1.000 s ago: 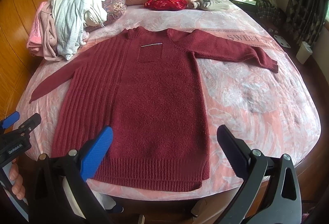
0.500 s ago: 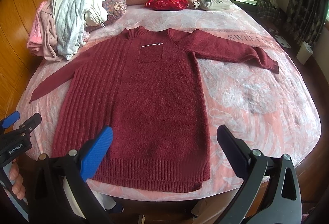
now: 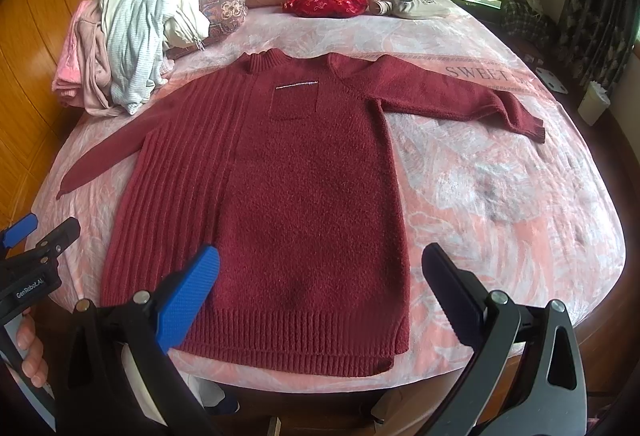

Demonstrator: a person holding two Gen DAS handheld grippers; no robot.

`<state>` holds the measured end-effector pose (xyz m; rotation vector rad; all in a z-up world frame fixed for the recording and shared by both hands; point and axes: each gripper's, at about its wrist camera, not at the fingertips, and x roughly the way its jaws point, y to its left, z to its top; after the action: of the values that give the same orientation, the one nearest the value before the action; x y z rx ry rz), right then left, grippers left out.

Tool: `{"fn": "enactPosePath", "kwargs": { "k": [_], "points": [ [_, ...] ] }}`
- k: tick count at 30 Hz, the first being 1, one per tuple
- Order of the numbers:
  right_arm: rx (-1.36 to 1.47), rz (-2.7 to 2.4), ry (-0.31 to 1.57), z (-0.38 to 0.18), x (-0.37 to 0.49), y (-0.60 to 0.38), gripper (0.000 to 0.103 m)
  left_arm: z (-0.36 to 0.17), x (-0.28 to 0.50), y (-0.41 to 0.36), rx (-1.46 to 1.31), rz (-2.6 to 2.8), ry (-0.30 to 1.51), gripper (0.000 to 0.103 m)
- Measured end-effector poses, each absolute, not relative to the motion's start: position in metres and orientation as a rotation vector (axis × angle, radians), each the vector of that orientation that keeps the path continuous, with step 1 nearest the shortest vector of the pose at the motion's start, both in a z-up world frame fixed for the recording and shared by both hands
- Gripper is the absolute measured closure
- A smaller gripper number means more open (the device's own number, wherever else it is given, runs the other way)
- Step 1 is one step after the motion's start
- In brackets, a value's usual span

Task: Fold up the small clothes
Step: 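Move the right tool to the sweater sleeve cuff and grasp it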

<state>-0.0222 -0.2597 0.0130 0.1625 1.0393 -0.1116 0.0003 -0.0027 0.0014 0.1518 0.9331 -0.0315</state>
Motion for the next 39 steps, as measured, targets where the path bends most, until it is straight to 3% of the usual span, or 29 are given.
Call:
{"fn": "enactPosePath", "kwargs": {
  "k": [10, 17, 28, 39],
  "points": [
    [0.173, -0.100, 1.068, 0.001, -0.012, -0.275, 0.003, -0.008, 0.012, -0.007, 0.157, -0.032, 0.956, 0.004],
    [0.168, -0.172, 1.086, 0.000, 0.026, -0.353, 0.003, -0.009, 0.054, -0.041, 0.156, -0.055, 0.974, 0.004],
    [0.235, -0.318, 1.108, -0.003, 0.103, -0.538, 0.003, -0.003, 0.173, -0.186, 0.172, -0.136, 0.948, 0.004],
    [0.382, -0.416, 1.234, -0.083, 0.148, -0.711, 0.003, -0.055, 0.270, -0.346, 0.186, -0.200, 1.004, 0.004]
  ]
}}
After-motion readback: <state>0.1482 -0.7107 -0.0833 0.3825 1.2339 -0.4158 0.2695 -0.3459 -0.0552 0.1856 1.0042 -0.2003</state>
